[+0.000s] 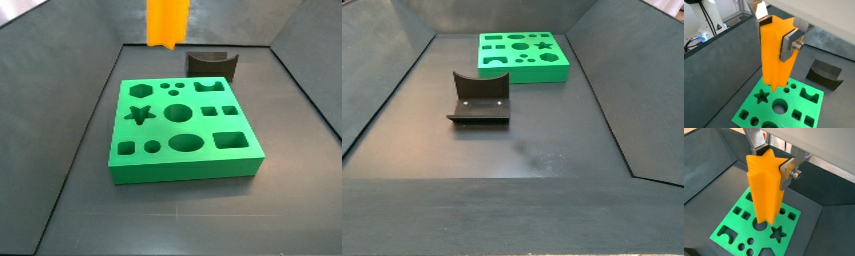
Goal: Pick up the star object. Move up. Place the star object on the fixture. Regrasp the star object. Move to above the board. Insert the star object.
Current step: Insert the star object.
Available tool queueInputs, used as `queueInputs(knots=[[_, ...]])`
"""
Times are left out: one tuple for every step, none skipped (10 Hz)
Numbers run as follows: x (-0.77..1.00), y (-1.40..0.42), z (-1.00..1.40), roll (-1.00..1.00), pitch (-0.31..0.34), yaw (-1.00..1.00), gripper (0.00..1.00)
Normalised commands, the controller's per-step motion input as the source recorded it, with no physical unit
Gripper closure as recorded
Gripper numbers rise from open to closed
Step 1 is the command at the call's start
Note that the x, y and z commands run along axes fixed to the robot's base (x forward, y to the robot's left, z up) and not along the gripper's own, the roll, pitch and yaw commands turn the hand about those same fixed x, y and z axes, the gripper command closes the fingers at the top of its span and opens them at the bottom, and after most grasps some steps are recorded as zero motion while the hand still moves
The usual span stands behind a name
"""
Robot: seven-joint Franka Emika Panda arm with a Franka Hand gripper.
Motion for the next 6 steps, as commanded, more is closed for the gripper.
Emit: queueInputs(knots=[[0.00,0.00,0.00,0.00,-0.006,0.00,1.00],[0.00,0.00,-0.02,0.00,0.000,-0.01,1.00],[-0.12,-0.04,-0.21,0.00,-0.053,-0.13,1.00],[-0.19,-0.08,-0.36,0.00,-0.030,-0.27,1.00],[-0.19,-0.08,-0.39,0.00,-0.014,-0.30,1.00],[-0.01,0.00,-0.15,0.00,0.000,-0.14,1.00]])
